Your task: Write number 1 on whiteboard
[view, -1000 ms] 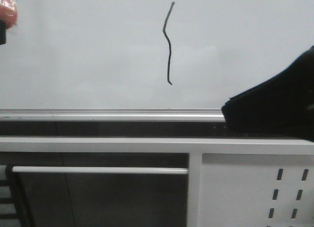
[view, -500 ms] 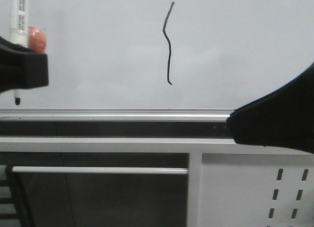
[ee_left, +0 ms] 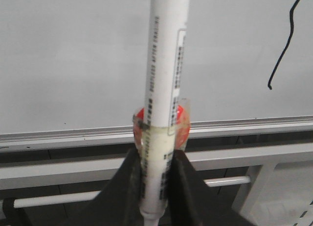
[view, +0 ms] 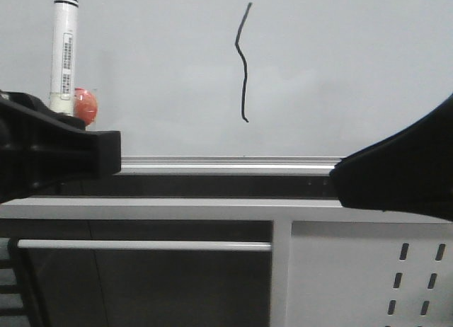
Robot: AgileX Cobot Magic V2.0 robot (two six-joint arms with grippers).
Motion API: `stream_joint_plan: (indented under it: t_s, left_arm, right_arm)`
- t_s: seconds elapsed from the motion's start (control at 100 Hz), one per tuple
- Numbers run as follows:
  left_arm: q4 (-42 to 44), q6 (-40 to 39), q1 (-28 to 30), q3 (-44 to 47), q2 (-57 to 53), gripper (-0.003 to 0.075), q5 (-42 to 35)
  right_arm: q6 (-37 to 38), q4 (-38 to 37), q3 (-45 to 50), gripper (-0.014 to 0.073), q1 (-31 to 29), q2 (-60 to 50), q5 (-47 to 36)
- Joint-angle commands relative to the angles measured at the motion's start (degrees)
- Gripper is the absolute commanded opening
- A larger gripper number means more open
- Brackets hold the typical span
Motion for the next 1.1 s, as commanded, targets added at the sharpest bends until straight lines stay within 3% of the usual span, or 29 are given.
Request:
stream_joint_plan:
  t_s: [0.0,1.09]
  left_arm:
    - [3.9,-0.7,0.8,-1.7,-0.9,-0.0018,7.7]
    - [4.0,0.0,6.8,-7.6,-0.9,-0.0016,7.7]
  right_arm:
    - [-0.2,-0.6,-1.3,-0.0071,0.0,-0.7,-0.1]
    - [-0.2,-0.6,-1.3,-0.0071,0.0,-0.6,-0.1]
